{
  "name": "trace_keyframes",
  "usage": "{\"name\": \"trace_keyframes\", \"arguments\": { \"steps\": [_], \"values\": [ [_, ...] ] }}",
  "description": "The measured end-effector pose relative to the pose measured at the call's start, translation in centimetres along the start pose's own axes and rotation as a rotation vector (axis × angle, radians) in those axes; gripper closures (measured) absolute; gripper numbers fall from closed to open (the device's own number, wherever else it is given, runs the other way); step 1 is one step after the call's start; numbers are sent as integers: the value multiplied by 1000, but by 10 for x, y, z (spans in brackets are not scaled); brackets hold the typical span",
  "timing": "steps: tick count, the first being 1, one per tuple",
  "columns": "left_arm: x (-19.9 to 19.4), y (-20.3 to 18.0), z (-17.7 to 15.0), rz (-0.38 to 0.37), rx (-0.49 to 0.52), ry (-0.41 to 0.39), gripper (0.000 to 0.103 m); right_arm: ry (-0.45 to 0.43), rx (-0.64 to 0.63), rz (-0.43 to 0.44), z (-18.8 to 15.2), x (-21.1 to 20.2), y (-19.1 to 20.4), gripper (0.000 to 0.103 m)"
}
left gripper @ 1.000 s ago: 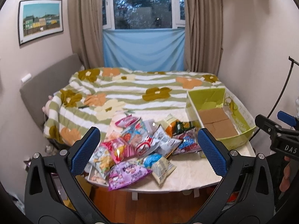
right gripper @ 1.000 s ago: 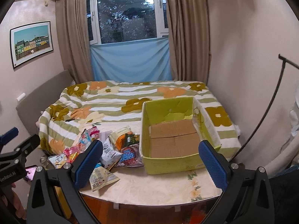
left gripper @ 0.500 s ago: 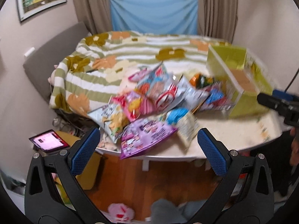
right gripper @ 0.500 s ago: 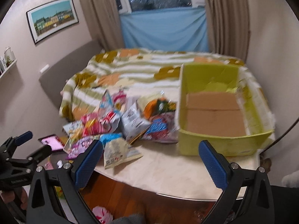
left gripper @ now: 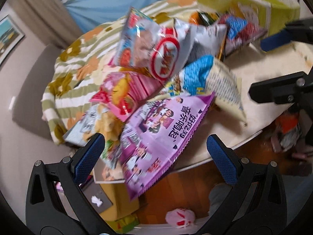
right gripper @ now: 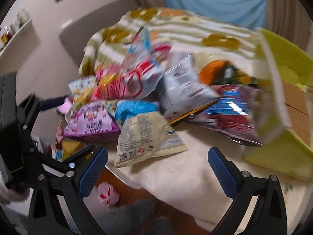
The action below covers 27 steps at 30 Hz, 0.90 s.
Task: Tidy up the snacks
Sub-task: 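Grasp the purple snack bag with the left gripper while the right grasps the blue-and-cream bag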
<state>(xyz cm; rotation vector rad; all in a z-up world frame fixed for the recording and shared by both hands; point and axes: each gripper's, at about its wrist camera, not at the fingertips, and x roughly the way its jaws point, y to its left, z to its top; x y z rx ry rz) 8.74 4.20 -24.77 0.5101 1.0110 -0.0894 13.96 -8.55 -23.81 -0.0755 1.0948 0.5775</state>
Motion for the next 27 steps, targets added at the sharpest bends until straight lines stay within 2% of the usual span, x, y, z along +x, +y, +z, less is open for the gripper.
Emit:
{"name": "trace_keyframes", "arguments": {
  "steps": [5, 10, 12, 16, 18, 27],
  "values": [
    [22, -6, 2, -36, 45, 8, 1, 59, -59, 43, 8, 33, 2, 1],
    [38, -14, 7, -26, 95, 14, 6, 91, -104, 62, 14, 52, -1, 1],
    [42, -14, 8, -23, 106, 19, 13, 96, -115, 70, 17, 58, 0, 1],
    [49, -13, 10, -21, 118, 31, 16, 112, -138, 81, 23, 70, 3, 1],
    [53, -11, 12, -17, 122, 41, 23, 119, -151, 84, 26, 75, 4, 1],
    [51, -9, 5, -33, 153, 40, 37, 166, -221, 117, 24, 89, 16, 1]
  ]
}}
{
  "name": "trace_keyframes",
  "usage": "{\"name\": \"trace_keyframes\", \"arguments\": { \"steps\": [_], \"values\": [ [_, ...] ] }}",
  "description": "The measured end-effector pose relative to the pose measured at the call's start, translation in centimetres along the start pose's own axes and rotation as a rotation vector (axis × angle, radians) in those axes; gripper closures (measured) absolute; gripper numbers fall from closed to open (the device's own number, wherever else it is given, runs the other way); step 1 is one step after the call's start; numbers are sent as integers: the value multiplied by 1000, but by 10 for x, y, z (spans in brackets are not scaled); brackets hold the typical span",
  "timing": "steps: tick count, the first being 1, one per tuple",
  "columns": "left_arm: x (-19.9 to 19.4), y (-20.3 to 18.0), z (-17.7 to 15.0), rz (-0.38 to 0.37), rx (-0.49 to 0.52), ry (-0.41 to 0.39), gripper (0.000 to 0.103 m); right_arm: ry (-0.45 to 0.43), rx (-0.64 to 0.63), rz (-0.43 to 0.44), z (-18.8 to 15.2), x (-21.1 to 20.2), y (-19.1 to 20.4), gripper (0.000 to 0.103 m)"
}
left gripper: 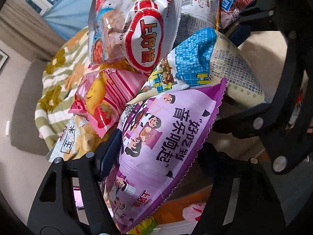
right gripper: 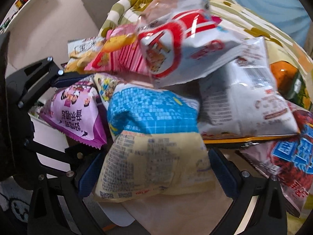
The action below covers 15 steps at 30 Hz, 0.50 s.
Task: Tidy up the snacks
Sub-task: 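Grasp the purple snack bag with the left gripper while the right grasps the blue-and-cream bag, then carry both bags into the box and open both grippers to drop them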
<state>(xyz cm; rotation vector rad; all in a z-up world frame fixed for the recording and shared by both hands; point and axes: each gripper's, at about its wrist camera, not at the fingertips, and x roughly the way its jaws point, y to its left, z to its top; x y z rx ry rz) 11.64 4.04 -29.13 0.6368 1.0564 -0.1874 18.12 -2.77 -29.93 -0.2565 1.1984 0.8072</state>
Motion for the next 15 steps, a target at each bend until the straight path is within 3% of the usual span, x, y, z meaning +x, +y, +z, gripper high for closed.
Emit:
{"name": "trace_keyframes", "arguments": {
  "steps": [2, 11, 15],
  "values": [
    [-2, 0, -1, -4, 0, -1, 39, 6, -12, 7, 0, 2, 0, 3],
    [-11, 3, -4, -19, 0, 2, 45, 2, -24, -8, -5, -7, -2, 31],
    [-18, 5, -4, -26, -19, -1, 46, -19, -17, -26, -4, -17, 0, 34]
  ]
}}
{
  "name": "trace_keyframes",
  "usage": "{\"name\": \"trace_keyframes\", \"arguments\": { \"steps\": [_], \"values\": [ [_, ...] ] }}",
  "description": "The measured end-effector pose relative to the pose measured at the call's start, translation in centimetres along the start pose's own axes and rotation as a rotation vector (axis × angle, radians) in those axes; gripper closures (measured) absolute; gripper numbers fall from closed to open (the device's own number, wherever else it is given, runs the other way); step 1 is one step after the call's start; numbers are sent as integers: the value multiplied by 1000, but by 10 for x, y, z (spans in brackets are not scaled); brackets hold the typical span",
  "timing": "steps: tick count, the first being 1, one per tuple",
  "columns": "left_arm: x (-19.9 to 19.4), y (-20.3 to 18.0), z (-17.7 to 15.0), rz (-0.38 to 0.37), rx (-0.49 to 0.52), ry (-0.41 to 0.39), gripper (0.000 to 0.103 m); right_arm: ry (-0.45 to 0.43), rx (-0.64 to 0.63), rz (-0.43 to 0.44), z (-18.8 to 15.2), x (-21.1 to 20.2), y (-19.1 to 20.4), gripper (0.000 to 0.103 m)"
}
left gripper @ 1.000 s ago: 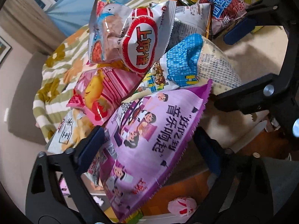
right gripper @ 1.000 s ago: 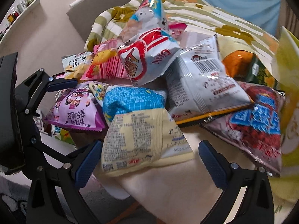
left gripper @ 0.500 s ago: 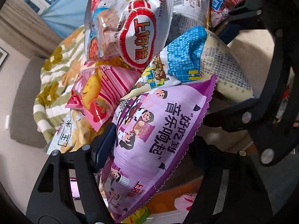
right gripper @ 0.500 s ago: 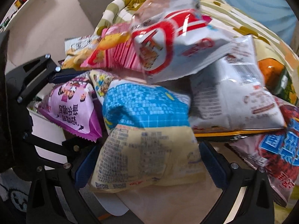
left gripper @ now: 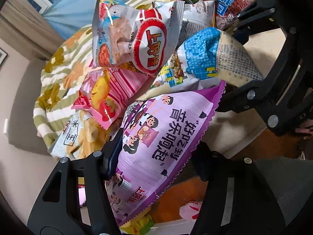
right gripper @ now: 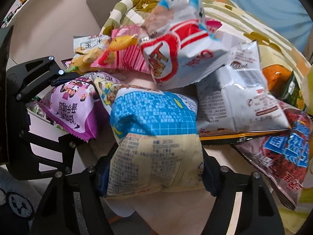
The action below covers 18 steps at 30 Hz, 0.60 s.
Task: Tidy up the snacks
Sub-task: 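Carry both bags into the box and open both grippers to drop them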
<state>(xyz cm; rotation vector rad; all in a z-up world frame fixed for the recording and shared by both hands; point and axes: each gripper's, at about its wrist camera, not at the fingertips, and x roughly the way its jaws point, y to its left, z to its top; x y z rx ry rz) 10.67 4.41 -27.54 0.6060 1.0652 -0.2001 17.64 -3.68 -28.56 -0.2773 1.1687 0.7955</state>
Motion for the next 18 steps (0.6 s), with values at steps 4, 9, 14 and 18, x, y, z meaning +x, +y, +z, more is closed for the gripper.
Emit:
{"name": "trace_keyframes", "arguments": {
  "steps": [4, 9, 14, 18],
  "values": [
    [-10, 2, 1, -5, -23, -8, 46, -24, 16, 2, -4, -15, 3, 35],
    [-25, -2, 3, 13, -40, -18, 46, -46, 37, 2, -17, -29, 10, 36],
    [-46, -5, 4, 37, -76, -27, 46, -65, 56, -12, -26, -49, 12, 36],
    [-72, -11, 14, 54, -120, -48, 46, -95, 70, -27, -36, -76, 9, 36]
  ]
}}
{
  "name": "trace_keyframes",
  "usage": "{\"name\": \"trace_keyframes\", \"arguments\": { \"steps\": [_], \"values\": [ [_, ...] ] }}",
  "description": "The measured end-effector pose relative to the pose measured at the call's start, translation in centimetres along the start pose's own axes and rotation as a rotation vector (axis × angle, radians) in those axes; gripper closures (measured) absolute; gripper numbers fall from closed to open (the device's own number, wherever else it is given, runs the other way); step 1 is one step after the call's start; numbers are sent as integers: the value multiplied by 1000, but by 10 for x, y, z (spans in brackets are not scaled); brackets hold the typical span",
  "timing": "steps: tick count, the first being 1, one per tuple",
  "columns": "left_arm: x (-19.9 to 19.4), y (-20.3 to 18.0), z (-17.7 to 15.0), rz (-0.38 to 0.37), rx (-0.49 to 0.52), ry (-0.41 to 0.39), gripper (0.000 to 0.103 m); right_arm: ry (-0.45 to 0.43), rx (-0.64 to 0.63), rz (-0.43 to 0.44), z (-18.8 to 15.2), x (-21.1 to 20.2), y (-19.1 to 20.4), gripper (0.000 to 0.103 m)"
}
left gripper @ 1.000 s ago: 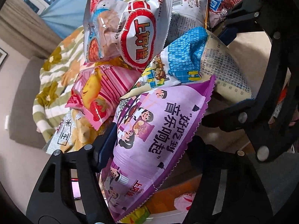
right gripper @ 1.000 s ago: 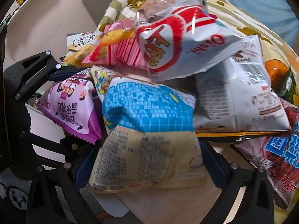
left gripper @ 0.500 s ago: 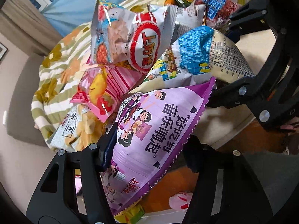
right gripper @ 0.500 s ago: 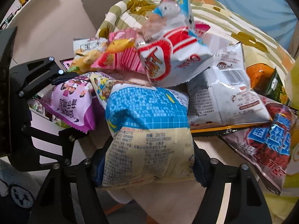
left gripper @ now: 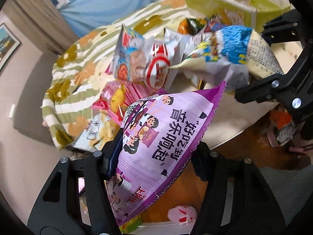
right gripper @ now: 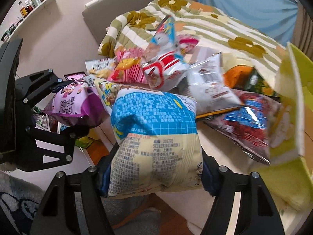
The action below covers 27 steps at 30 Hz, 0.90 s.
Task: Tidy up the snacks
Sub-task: 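Carry both bags into the box and open both grippers to drop them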
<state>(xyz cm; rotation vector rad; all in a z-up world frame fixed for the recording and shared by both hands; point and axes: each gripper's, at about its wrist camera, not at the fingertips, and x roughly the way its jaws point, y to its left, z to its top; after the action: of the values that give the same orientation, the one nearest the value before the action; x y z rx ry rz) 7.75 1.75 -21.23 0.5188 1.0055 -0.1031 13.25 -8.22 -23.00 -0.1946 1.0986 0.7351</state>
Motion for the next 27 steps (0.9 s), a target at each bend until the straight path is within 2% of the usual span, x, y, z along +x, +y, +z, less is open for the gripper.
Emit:
{"name": "trace_keyframes", "arguments": {
  "steps": [3, 8, 11, 15, 21, 25, 27],
  "values": [
    [-19, -5, 10, 16, -34, -26, 46, -34, 2, -19, -4, -26, -5, 36],
    [-55, -16, 35, -6, -100, -93, 46, -101, 30, -45, -9, -75, -19, 36],
    [-74, -23, 59, -34, -126, -144, 46, -149, 44, -58, -12, -109, -33, 36],
    [-90, -23, 102, -66, -149, -211, 46, -193, 68, -135, -12, -145, -53, 36],
    [-88, -27, 170, -97, -122, -284, 46, -241, 177, -256, 0, -180, -97, 36],
    [-74, -28, 219, -150, -106, -306, 46, -237, 246, -418, 16, -185, -124, 36],
    [-62, -30, 247, -189, -101, -317, 46, -241, 296, -422, 23, -186, -138, 36]
  ]
}}
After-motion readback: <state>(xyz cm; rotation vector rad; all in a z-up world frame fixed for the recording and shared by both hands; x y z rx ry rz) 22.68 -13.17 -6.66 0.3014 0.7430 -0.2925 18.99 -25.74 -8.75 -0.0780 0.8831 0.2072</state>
